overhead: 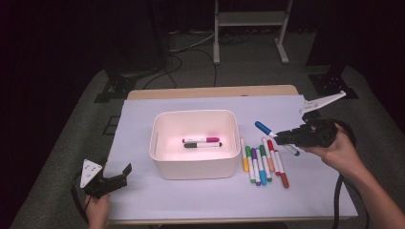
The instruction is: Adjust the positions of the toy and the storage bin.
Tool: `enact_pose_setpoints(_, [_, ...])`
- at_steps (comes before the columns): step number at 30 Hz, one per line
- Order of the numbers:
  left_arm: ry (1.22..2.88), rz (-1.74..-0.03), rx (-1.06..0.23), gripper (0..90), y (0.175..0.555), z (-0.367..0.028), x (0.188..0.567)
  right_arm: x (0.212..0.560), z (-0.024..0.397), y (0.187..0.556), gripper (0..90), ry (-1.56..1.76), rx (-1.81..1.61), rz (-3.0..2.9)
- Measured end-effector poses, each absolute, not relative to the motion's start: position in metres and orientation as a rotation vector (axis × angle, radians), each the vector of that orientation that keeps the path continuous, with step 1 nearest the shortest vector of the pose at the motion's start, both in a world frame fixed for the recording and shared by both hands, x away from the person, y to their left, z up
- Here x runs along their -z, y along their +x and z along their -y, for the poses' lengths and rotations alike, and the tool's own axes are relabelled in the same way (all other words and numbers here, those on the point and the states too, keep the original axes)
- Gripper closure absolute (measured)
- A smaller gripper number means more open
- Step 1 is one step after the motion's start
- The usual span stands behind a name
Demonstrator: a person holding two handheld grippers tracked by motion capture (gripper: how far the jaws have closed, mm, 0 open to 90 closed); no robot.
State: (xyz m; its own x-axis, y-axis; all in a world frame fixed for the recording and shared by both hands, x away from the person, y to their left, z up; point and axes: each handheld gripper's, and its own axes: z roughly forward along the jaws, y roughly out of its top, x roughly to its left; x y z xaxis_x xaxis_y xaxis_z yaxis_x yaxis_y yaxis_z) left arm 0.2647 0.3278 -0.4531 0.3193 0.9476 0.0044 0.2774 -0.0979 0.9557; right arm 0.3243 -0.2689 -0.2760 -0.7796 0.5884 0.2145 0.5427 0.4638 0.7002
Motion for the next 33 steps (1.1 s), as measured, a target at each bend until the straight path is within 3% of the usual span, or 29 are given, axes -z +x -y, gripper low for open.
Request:
enact_pose_setpoints(6, [1.593,-1.142,-0.844,0.5,0.265,-0.328,0.453,0.243,0.225,0.324,76.0,0.825,-1.267,-2.713])
enact_pose_setpoints(14, [1.593,-1.138,-0.844,0.5,0.265,-0.328,0.453,0.232,0.168,0.324,76.0,0.645,-1.249,-2.831])
enact_pose_setpoints(33, [1.588,-1.136,-0.841,0.5,0.265,-0.328,0.453,0.276,0.061,0.365,76.1,0.394,-1.077,-3.084])
